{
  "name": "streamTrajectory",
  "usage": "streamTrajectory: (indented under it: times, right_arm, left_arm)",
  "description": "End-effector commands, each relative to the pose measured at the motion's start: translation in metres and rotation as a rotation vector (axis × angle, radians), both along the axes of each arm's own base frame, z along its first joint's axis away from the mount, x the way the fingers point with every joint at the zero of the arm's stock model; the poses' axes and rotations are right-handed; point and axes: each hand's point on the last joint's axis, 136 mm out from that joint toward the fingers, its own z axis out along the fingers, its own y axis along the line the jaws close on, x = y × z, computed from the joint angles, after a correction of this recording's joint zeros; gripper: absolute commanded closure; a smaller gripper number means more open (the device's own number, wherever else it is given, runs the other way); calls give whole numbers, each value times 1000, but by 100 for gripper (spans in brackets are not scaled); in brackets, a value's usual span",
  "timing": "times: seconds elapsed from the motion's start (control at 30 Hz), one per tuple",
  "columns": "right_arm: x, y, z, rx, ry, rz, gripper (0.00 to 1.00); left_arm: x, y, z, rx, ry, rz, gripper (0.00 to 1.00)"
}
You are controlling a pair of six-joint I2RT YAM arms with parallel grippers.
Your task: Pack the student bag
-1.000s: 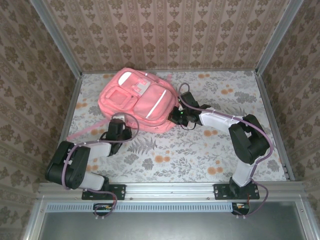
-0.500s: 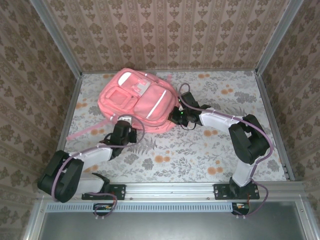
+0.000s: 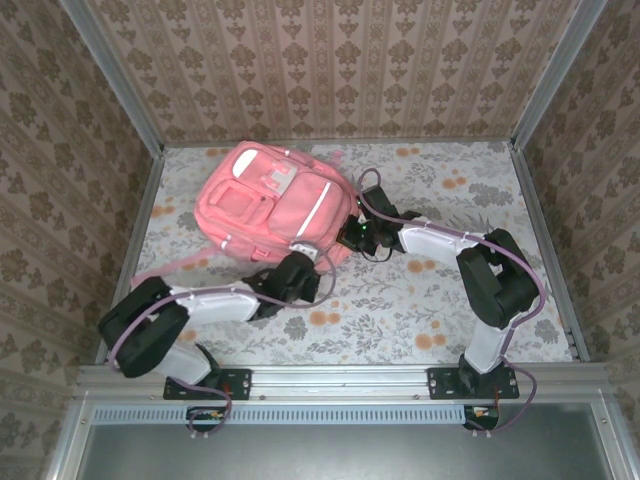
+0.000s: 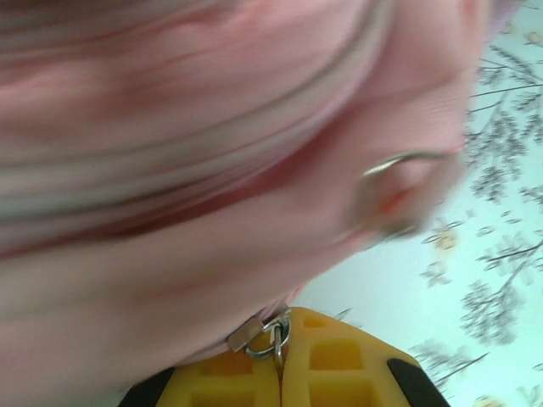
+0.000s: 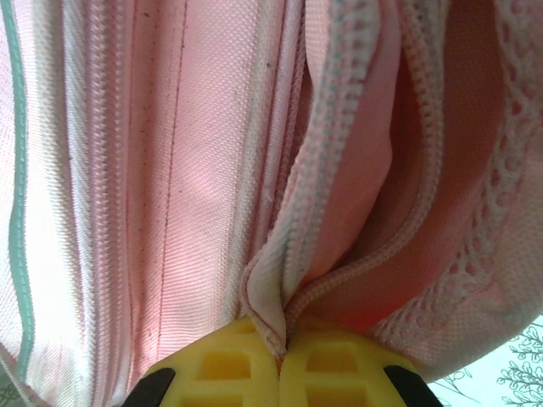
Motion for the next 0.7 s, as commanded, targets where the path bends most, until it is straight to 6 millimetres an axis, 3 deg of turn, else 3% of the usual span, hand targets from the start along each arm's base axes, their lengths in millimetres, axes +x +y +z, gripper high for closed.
streamTrajectory:
  times: [0.0,0.1,0.2,0.3,0.53,0.67]
  right_arm:
    - [-9,21,20,87,-29,53,100]
    - [-10,18,19,79,-29,51,99]
    - [-12,16,20,71,-39,54,91]
    - [-14,9,22,34,-62,65,80]
    - [-26,-15,30,-56,-168,71,59]
    - [-40,-27,31,-143,-236,106,53]
  left_arm:
    - [-6,-57,23,-117,-9,-105,100]
    - [-8,-71,25,-120,0,-130,100]
    - [-4,-63,29,-104,-12,-94,100]
    - [0,-50,39,-116,8,-55,89]
    - [4,-6,65,-218,92,93,48]
    - [7,23,79,-268,109,185,38]
